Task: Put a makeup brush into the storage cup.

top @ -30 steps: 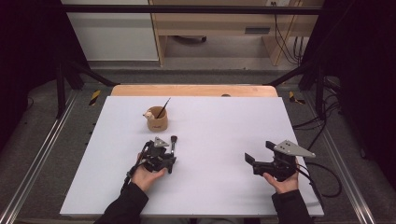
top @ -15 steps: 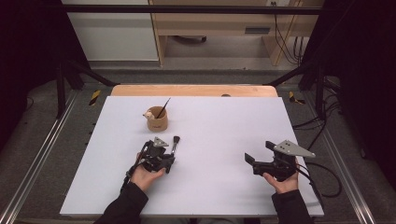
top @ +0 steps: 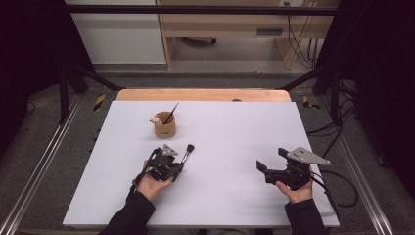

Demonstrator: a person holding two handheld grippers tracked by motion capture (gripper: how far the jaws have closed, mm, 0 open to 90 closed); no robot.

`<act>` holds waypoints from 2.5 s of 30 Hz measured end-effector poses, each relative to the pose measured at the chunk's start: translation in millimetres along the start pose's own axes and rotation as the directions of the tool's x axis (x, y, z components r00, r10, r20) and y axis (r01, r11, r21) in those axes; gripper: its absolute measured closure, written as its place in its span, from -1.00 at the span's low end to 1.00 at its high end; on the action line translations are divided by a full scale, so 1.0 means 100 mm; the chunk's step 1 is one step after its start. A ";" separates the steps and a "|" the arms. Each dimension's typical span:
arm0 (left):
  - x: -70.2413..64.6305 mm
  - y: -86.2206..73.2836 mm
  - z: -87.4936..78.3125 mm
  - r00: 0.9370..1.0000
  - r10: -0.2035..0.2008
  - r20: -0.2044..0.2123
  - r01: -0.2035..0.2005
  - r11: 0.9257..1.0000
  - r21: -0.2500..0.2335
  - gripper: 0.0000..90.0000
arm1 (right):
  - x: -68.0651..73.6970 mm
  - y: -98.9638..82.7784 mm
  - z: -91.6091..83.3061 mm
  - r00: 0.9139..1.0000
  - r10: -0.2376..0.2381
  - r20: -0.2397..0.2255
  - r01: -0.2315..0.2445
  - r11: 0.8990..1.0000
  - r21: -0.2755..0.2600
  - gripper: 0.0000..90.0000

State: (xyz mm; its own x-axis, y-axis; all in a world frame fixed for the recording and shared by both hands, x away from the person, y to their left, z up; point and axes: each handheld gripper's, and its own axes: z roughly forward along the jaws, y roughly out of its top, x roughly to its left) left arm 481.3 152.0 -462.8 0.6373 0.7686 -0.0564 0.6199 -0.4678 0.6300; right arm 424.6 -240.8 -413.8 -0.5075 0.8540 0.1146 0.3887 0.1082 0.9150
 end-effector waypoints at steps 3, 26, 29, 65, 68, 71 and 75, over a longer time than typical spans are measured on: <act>0.00 0.00 -0.01 1.000 0.018 -0.004 -0.018 1.000 0.016 0.73 | 0.00 0.00 0.00 1.000 -0.004 -0.002 0.004 1.000 -0.001 -0.88; -0.05 0.01 -0.02 0.998 0.063 0.011 -0.063 0.998 0.014 0.74 | 0.00 0.00 0.00 1.000 0.001 -0.003 -0.001 1.000 0.000 -0.87; -0.06 0.03 -0.04 0.998 0.069 0.009 -0.069 0.998 0.005 0.63 | 0.00 0.00 0.00 1.000 -0.003 -0.005 0.003 1.000 -0.003 -0.87; -0.03 0.50 0.16 0.991 0.132 0.018 -0.132 0.964 0.230 0.00 | -0.01 0.01 -0.01 1.000 0.002 -0.009 -0.002 1.000 -0.002 -0.87; -0.02 0.51 0.19 0.991 0.129 0.025 -0.132 0.960 0.246 0.09 | -0.01 0.01 -0.01 1.000 0.002 -0.010 -0.002 1.000 -0.002 -0.87; -0.03 0.50 0.22 0.991 0.128 0.035 -0.132 0.957 0.260 0.21 | -0.01 0.01 -0.01 1.000 0.002 -0.009 -0.002 1.000 -0.001 -0.86; -0.03 0.51 0.25 0.990 0.137 0.033 -0.141 0.953 0.269 0.33 | -0.01 0.01 0.00 1.000 0.000 -0.009 0.000 1.000 0.000 -0.86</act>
State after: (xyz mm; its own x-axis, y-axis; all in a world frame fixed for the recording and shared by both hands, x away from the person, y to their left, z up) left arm 521.9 114.7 -449.9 0.7309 0.6825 0.0054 0.6241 -0.6715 0.3995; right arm 425.1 -241.9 -413.0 -0.5146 0.8492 0.1183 0.3888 0.1082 0.9149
